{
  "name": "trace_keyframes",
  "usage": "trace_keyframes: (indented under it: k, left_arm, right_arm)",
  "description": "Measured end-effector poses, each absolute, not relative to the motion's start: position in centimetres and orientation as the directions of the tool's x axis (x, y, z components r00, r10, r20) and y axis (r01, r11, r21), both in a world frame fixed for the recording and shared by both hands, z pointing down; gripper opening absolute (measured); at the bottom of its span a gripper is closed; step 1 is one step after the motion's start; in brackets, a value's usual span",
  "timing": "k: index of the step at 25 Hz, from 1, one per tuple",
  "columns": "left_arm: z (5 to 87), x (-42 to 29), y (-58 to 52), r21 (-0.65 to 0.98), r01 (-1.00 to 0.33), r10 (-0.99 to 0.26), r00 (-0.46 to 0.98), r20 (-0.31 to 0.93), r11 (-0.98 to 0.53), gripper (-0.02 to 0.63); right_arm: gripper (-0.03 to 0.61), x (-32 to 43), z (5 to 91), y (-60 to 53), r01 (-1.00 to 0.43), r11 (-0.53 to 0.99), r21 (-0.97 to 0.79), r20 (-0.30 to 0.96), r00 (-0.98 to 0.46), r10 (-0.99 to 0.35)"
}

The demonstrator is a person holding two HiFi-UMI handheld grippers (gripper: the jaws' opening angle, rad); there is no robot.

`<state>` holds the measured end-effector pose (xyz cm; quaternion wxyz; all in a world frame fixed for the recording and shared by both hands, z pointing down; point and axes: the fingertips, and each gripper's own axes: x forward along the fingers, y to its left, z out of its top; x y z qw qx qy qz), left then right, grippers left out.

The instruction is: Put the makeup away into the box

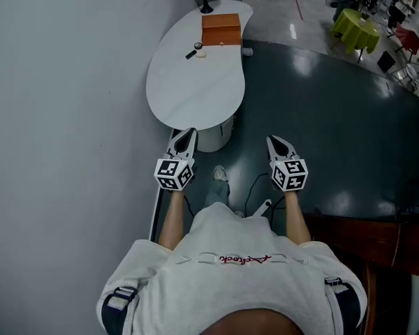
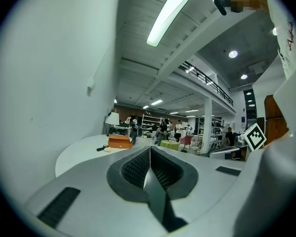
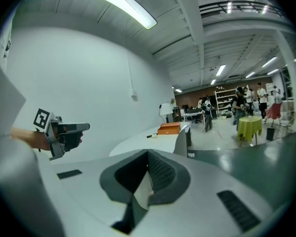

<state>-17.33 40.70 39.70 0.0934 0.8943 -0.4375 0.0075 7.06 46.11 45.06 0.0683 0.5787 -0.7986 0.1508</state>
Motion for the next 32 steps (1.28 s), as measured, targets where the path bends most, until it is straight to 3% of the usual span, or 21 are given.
trace_keyframes:
  k: [12, 32]
  left_arm:
    - [38.8, -15.7, 27.1, 0.157, -0.752, -0.755, 0.654, 0.046, -0.641, 0.014]
    - [34.6, -18.6, 5.3, 0.055, -0.738, -0.74, 0.672, -0.024, -0.672, 0.014]
  right_arm:
    - [0.02, 9.0, 44.7, 34.7, -0.965, 0.229, -0.125, 0.295, -0.257, -0.92]
    - [0.02, 6.6, 42.0, 14.1, -0.977, 0.198, -0.079, 0.248, -0.212, -0.945]
